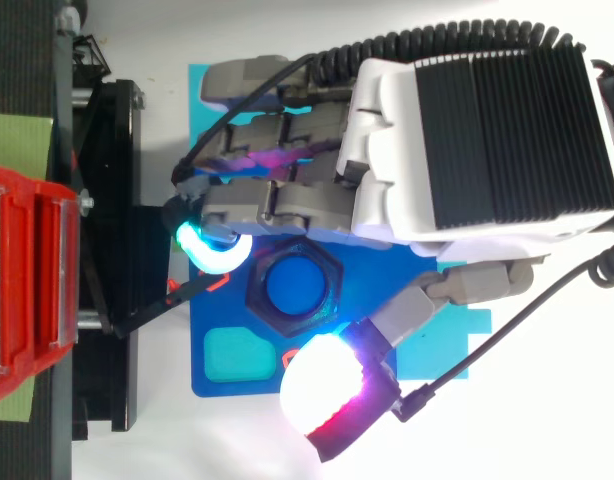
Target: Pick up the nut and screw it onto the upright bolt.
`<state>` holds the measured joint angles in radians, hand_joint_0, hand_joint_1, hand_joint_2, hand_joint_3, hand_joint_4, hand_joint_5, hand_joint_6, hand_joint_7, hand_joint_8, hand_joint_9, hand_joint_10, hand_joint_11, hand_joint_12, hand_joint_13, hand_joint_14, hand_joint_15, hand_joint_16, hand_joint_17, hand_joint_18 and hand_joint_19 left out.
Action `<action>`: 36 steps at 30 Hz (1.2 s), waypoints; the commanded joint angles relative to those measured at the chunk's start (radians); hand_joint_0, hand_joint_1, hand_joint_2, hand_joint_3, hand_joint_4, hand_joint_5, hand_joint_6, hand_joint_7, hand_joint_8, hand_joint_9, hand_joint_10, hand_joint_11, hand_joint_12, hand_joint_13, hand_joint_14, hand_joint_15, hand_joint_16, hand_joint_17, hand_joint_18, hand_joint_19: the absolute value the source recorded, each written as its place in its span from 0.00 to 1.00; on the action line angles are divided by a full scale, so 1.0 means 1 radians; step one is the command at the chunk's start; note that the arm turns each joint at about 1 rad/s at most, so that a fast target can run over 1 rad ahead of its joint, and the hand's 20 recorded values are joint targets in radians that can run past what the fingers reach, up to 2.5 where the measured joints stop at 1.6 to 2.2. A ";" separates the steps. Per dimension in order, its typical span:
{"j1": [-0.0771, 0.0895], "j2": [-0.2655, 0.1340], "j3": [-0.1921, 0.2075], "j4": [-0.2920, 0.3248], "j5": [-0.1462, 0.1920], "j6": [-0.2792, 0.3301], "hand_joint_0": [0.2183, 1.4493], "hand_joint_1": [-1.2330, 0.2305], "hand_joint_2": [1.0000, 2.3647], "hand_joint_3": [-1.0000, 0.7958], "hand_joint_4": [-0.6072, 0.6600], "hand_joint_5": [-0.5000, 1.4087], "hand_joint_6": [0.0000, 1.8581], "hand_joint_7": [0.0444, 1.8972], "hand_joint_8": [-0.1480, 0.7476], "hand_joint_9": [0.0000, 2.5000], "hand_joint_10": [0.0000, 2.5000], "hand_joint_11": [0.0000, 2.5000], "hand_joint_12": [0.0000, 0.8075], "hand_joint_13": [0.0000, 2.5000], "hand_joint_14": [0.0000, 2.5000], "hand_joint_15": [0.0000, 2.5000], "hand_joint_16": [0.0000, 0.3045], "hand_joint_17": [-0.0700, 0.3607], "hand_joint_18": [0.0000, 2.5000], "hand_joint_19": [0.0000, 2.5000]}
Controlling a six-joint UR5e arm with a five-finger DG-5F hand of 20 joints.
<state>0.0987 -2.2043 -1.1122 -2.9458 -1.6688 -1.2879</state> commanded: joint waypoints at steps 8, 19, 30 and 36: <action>0.001 0.000 -0.052 -0.015 -0.003 0.009 0.23 0.68 0.00 0.28 0.67 0.25 0.27 0.61 0.48 0.31 0.00 0.00 0.39 0.20 0.00 0.00 0.12 0.35 0.11 0.01; -0.004 0.000 -0.054 0.010 -0.003 0.028 0.24 0.68 0.00 0.28 0.65 0.27 0.28 0.72 0.48 0.34 0.00 0.00 0.38 0.21 0.00 0.00 0.11 0.34 0.12 0.00; -0.020 0.001 -0.054 0.010 -0.006 0.027 0.25 0.66 0.00 0.28 0.59 0.28 0.34 0.61 0.49 0.44 0.00 0.00 0.33 0.27 0.00 0.00 0.09 0.31 0.17 0.00; -0.031 0.001 -0.054 0.008 -0.026 0.027 0.26 0.64 0.00 0.28 0.56 0.29 0.35 0.61 0.46 0.54 0.00 0.00 0.24 0.35 0.00 0.00 0.06 0.26 0.24 0.02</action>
<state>0.0720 -2.2029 -1.1658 -2.9369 -1.6866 -1.2609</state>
